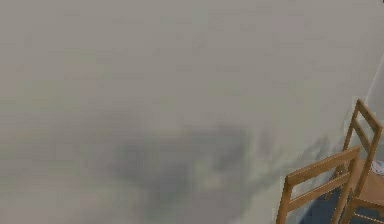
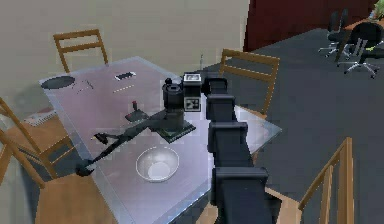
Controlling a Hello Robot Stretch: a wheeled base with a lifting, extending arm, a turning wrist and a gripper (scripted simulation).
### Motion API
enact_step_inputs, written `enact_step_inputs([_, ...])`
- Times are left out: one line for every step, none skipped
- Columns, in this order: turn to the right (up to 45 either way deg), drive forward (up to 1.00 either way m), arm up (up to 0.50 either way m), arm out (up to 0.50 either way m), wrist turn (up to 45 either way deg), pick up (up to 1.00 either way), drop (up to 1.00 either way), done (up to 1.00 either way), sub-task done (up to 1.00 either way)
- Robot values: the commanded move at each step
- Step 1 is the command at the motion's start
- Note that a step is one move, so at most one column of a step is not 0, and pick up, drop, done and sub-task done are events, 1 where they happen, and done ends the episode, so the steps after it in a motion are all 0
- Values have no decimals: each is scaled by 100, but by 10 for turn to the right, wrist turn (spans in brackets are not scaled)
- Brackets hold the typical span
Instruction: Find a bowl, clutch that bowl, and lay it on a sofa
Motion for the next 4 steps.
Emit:
enact_step_inputs([0, 0, 0, 0, 450, 0, 0, 0, 0])
enact_step_inputs([0, 0, 0, 0, 180, 0, 0, 0, 0])
enact_step_inputs([0, 0, -30, 0, 0, 0, 0, 0, 0])
enact_step_inputs([0, 0, 0, 0, 0, 100, 0, 0, 0])
